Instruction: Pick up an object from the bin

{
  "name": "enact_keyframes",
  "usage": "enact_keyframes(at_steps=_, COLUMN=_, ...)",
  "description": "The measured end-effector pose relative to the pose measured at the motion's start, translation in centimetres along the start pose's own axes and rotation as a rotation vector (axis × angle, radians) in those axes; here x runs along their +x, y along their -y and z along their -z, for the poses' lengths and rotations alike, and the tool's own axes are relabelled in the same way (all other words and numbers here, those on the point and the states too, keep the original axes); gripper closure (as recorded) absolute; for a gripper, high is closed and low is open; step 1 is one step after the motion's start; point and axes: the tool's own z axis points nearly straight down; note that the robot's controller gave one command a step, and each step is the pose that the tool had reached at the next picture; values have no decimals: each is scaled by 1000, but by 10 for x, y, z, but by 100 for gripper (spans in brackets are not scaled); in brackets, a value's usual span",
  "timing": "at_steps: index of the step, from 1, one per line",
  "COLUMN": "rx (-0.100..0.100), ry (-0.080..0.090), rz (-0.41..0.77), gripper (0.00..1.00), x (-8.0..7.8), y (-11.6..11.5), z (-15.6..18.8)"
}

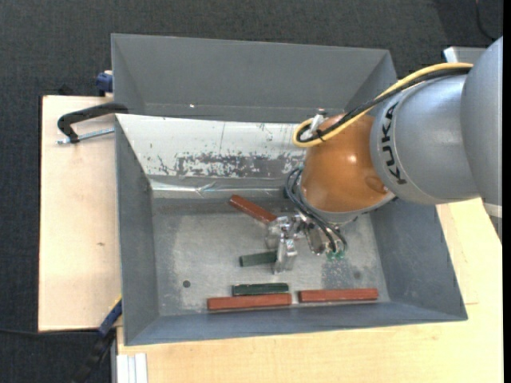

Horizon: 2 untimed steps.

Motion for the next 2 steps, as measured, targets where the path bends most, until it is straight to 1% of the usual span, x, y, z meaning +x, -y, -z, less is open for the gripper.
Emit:
enact_keyframes(at_steps=1, rx=2, ry=6, rz=240, gripper=100, x=33, y=78, z=63)
enact_keyframes(at_steps=2, rx=1, ry=6, rz=240, gripper=100, x=33, y=78, z=63)
